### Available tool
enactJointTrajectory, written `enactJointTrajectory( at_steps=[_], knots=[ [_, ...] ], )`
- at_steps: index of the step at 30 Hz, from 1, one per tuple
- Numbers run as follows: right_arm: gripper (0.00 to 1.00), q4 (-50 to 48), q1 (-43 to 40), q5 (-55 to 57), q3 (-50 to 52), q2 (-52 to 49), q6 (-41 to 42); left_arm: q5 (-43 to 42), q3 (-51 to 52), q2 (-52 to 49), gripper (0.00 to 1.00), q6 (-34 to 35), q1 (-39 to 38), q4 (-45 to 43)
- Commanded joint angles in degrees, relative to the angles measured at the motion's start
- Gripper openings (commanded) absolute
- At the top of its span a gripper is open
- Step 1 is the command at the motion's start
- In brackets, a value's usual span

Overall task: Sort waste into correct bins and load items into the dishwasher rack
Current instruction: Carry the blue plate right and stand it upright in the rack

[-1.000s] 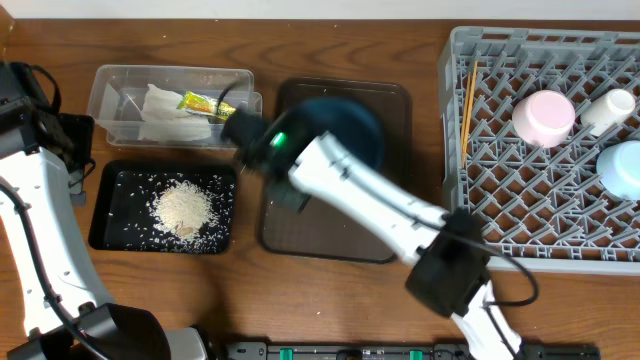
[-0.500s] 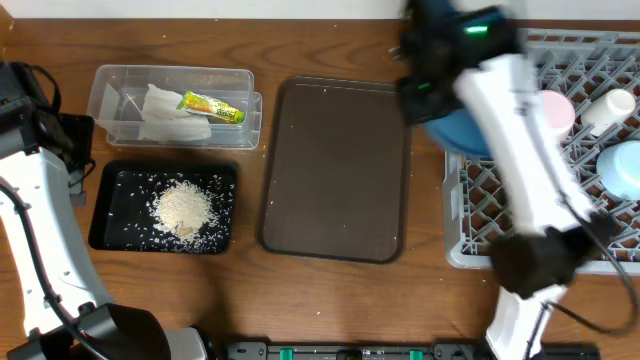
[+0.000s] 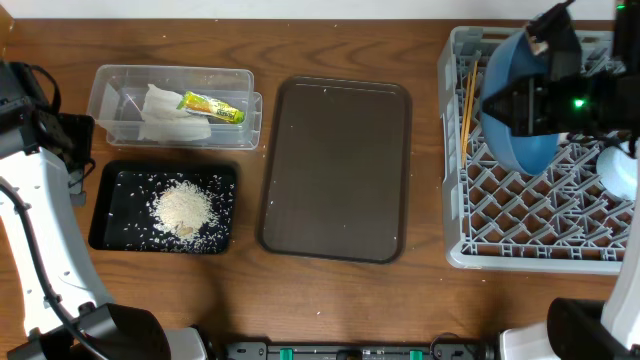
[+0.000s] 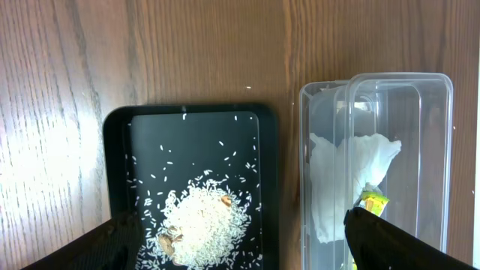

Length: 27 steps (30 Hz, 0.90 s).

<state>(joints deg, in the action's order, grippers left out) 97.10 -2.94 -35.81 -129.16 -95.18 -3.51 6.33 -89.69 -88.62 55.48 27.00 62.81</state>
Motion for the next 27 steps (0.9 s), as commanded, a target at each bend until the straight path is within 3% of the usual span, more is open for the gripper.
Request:
enactJointTrajectory(
  at_steps=[1,11,22,27],
  knots=[
    [0.01,0.2,-4.3,-11.2,4.3,-0.8,-4.6,0.3,-0.2,-0.2,0.89,-0.1,0.2,0.2],
    [0.01,0.2,-15.3,-33.6,25.3,-0.7,-20.1,0.3,-0.2,-0.2,0.89,-0.1,0.2,0.1],
    [0.01,0.2,-18.1,-39.4,39.1,-0.8,-31.5,0.3,-0.2,-0.2,0.89,-0.1,0.2,0.1],
    [0.01,0.2,-18.1,-33.5,41.7,-0.8,-32.2,0.3,-0.2,-0.2,0.89,-0.1,0.2,0.1]
  ],
)
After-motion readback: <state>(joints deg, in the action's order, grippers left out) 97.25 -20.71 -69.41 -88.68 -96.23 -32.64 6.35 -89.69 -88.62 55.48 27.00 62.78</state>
